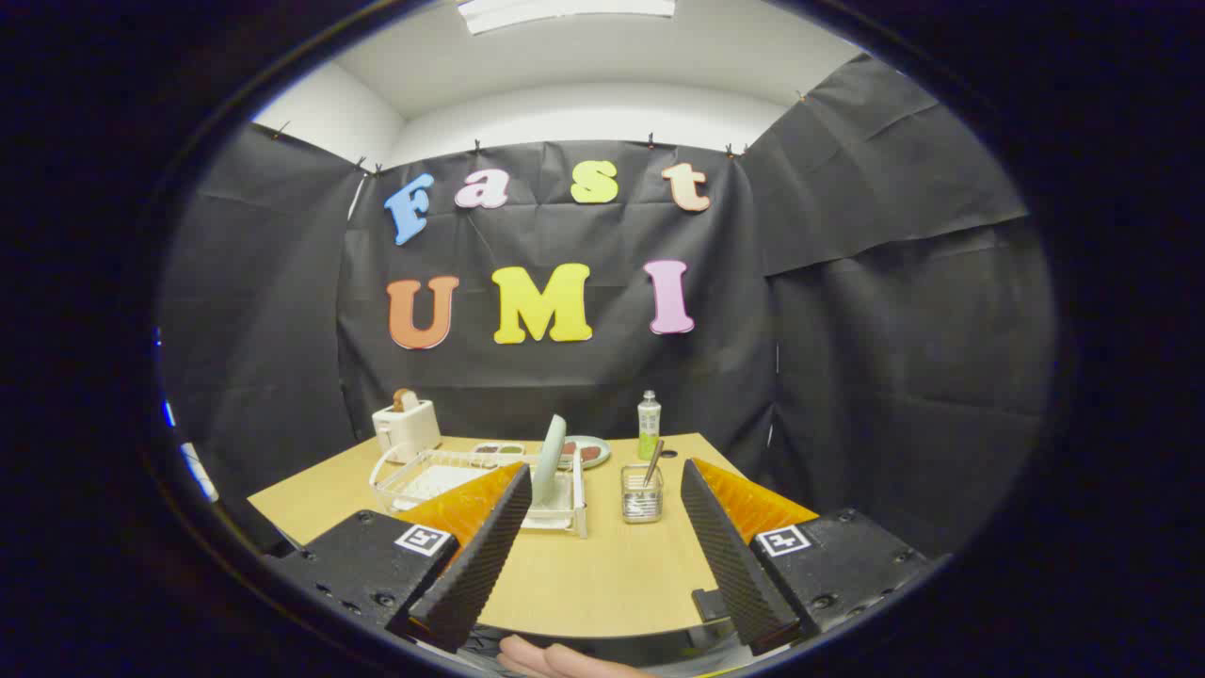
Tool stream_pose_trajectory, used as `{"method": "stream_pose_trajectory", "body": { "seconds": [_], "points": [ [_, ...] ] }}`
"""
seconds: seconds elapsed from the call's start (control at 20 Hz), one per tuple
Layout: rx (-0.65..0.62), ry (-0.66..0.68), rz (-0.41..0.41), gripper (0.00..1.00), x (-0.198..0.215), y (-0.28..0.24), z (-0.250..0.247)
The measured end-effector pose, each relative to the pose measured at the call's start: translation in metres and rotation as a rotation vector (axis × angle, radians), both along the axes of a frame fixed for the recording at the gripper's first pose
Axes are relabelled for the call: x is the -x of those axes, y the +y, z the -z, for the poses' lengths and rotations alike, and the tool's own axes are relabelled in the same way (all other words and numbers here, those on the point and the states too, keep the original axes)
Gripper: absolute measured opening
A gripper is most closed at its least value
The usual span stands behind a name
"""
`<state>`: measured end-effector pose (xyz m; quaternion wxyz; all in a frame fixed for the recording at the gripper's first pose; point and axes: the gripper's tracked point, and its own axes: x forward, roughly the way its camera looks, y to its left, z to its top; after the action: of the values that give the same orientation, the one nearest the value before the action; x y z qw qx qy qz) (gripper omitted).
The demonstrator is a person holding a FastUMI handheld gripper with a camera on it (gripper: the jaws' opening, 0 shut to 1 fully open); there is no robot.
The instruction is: Take the plate from the dish rack, then take the spoon from the basket and place it into the plate.
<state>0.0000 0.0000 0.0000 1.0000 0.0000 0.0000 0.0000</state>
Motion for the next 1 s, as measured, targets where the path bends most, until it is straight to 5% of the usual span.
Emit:
{"method": "stream_pose_trajectory", "body": {
  "seconds": [0.35,1.0],
  "points": [
    [-0.088,0.016,-0.032,1.0,-0.01,0.002,0.01],
    [-0.04,0.083,-0.026,1.0,-0.046,0.016,0.005]
  ]
}}
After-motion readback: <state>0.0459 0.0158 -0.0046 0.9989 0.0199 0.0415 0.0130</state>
